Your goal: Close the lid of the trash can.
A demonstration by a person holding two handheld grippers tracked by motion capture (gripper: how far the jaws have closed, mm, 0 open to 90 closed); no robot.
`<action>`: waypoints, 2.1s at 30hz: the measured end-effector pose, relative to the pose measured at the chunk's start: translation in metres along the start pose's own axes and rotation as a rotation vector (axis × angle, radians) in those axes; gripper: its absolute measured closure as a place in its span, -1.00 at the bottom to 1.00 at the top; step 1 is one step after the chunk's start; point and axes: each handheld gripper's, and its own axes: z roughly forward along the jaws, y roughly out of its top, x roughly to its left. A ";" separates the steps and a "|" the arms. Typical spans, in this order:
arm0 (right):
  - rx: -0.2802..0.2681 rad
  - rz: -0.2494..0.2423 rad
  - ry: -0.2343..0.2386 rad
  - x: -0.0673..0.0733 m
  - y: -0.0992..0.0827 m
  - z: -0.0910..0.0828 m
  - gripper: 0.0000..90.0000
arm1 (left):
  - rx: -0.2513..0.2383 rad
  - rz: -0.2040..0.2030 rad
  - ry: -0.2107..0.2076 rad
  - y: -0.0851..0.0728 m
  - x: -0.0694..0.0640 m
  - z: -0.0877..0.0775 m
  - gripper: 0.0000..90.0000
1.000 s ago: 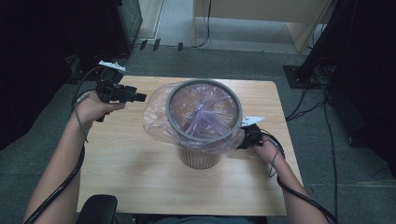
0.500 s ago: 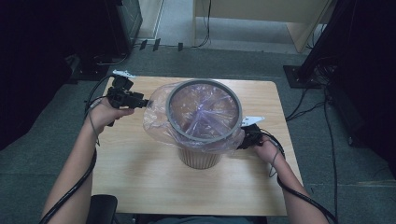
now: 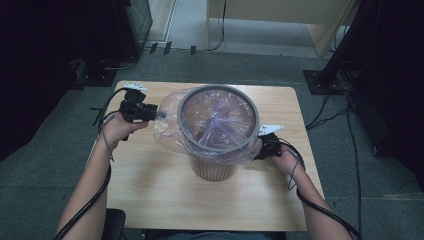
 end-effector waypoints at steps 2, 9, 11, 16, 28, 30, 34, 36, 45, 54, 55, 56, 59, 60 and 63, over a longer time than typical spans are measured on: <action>0.000 0.000 0.000 0.000 0.000 0.000 -0.74 | -0.001 -0.009 0.003 -0.003 0.001 0.004 -0.18; 0.001 -0.002 0.001 0.000 0.000 0.000 -0.75 | 0.012 -0.018 0.013 -0.016 0.004 0.013 -0.18; 0.000 -0.002 0.002 0.000 0.000 0.000 -0.75 | 0.014 -0.018 0.019 -0.019 0.005 0.015 -0.18; 0.001 -0.004 0.004 0.000 0.000 0.000 -0.75 | 0.006 -0.028 0.027 -0.028 0.008 0.017 -0.18; 0.002 -0.010 0.008 -0.001 0.001 0.001 -0.76 | 0.005 -0.049 0.056 -0.052 0.013 0.021 -0.18; 0.002 -0.011 0.008 -0.001 0.001 0.002 -0.76 | 0.000 -0.042 0.068 -0.056 0.013 0.023 -0.18; 0.003 -0.008 0.007 0.000 0.002 0.002 -0.78 | 0.005 -0.049 0.067 -0.065 0.014 0.029 -0.18; 0.004 -0.007 0.006 0.000 0.002 0.002 -0.79 | 0.015 -0.049 0.071 -0.068 0.014 0.031 -0.19; 0.008 -0.003 0.003 0.000 0.003 0.003 -0.81 | 0.023 -0.073 0.082 -0.087 0.019 0.042 -0.21; 0.008 -0.003 0.002 0.000 0.003 0.003 -0.81 | 0.050 -0.113 0.081 -0.100 0.023 0.048 -0.25; 0.008 -0.003 0.002 0.000 0.003 0.003 -0.81 | 0.049 -0.110 0.085 -0.101 0.024 0.048 -0.25; 0.008 -0.003 0.003 0.000 0.003 0.003 -0.81 | 0.051 -0.112 0.087 -0.102 0.024 0.048 -0.25; 0.007 -0.003 0.003 0.000 0.003 0.003 -0.81 | 0.052 -0.111 0.101 -0.105 0.026 0.048 -0.25; 0.008 -0.003 0.003 0.000 0.003 0.003 -0.81 | 0.056 -0.111 0.103 -0.106 0.026 0.049 -0.25; 0.009 -0.002 0.002 0.000 0.003 0.003 -0.82 | 0.054 -0.114 0.083 -0.109 0.028 0.050 -0.27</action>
